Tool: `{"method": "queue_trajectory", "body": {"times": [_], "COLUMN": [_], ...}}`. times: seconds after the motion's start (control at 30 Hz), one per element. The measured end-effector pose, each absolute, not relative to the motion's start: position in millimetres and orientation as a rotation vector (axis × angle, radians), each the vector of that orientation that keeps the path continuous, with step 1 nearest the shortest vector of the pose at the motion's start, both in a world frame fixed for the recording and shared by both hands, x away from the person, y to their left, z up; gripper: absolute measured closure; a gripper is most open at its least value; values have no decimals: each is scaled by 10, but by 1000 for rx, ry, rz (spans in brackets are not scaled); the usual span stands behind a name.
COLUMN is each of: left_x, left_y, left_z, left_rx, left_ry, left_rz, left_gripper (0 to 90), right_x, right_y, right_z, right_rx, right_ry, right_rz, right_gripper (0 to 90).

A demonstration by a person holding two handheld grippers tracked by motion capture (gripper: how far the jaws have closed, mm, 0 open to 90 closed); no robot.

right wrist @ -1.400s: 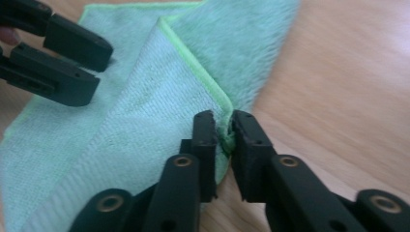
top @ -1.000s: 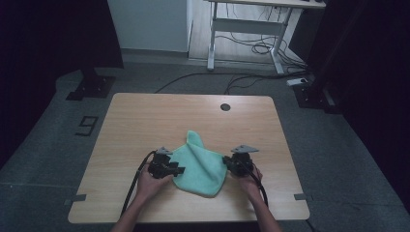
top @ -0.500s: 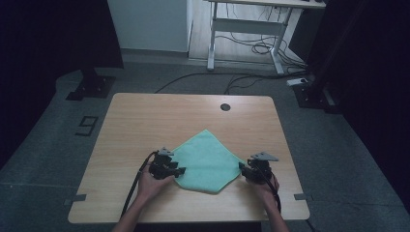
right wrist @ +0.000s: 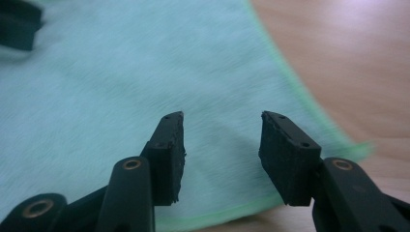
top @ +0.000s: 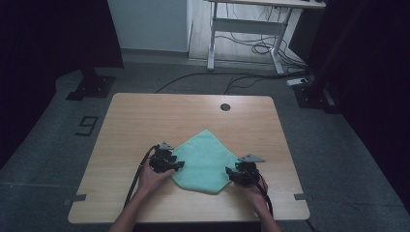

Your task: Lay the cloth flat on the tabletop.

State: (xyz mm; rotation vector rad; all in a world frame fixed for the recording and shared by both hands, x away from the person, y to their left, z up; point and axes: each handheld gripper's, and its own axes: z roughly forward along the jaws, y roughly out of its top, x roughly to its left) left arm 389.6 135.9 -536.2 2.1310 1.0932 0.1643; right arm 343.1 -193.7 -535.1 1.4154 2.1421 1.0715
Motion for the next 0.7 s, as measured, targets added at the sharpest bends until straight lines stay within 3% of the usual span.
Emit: {"method": "queue_trajectory", "body": {"times": [0.3, 0.7], "left_x": [3866, 3821], "left_y": [1364, 1383], "left_z": [-5373, -5361], "left_rx": [2120, 2138], "left_ry": [1094, 1092], "left_rz": [169, 165], "left_gripper": [506, 506], "right_x": [3262, 3409], "right_y": [-2133, -1668], "right_z": [-5056, -5381], "right_rx": [1397, 1383], "right_ry": [2074, 2245], "right_rz": [1162, 1089], "right_gripper": [496, 458]}}
